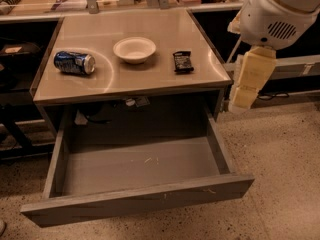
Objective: Place pepsi can into top drawer
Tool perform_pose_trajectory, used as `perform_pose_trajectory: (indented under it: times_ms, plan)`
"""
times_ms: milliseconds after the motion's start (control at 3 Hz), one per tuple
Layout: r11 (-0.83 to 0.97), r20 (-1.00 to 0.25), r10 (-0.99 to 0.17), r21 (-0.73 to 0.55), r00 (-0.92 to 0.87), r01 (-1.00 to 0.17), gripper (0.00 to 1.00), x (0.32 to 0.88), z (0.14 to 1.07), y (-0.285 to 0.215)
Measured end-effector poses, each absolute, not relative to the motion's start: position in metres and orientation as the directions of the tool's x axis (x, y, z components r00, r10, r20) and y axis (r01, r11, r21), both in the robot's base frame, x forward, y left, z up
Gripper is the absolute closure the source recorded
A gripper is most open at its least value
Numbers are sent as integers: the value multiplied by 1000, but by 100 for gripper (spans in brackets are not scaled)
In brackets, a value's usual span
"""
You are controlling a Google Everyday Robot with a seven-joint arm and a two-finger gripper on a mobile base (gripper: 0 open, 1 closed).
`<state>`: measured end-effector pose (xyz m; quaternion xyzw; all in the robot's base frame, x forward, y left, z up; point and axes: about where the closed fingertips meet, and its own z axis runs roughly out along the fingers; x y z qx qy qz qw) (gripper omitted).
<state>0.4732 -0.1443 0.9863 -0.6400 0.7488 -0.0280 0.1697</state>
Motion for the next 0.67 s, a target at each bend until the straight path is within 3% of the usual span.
perform_pose_trajectory:
  times_ms: [667]
  plan:
    - [209, -354, -931, -305, -93, -929, 0, 518, 1007, -86]
